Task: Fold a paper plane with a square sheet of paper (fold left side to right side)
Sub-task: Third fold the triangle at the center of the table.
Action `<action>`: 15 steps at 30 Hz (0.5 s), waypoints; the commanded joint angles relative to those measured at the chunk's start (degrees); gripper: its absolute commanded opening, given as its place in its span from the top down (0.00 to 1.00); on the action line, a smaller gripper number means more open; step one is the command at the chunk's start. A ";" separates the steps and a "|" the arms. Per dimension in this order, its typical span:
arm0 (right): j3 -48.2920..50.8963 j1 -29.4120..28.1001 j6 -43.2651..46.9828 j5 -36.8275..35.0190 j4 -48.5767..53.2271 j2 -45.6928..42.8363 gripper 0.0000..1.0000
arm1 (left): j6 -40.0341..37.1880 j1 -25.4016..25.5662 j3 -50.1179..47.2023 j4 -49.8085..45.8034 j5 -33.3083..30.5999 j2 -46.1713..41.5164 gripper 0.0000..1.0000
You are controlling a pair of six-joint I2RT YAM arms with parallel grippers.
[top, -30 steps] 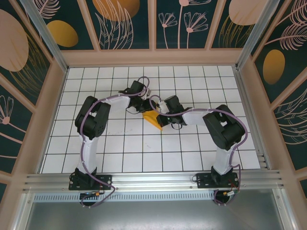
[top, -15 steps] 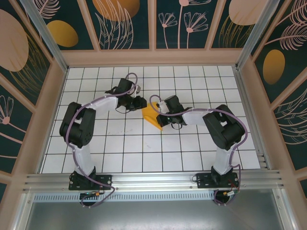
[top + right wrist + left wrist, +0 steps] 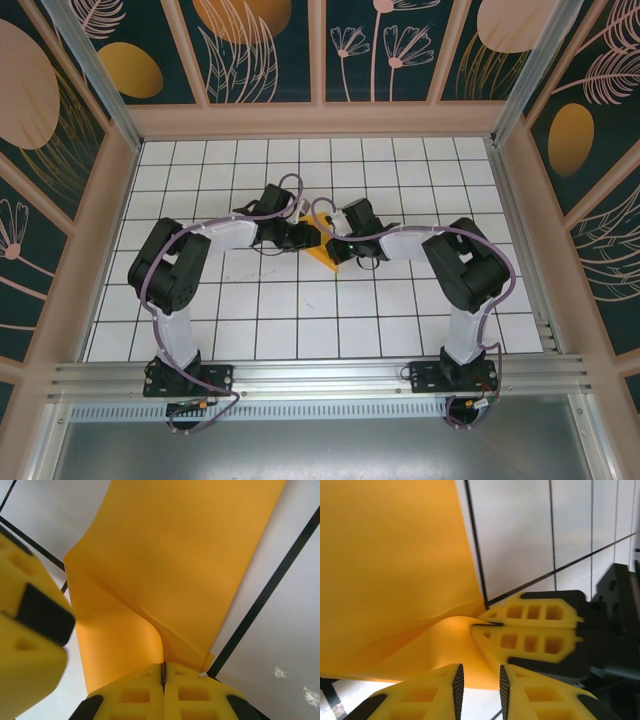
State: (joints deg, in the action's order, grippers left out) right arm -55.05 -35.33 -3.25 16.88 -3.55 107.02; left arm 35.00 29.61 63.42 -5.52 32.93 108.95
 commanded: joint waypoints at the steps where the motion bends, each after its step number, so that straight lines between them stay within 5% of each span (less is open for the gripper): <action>1: 0.54 0.26 1.22 -1.24 5.96 3.53 1.00 | 0.68 -0.26 0.37 2.09 -0.37 1.77 0.72; 15: -0.05 0.35 1.40 -1.81 6.48 3.34 1.00 | 0.33 -0.25 -1.00 2.07 -2.86 4.69 0.73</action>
State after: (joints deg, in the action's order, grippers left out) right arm -55.37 -35.29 -2.94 16.84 -2.96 107.04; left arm 35.18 29.58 63.31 -4.40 31.38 112.68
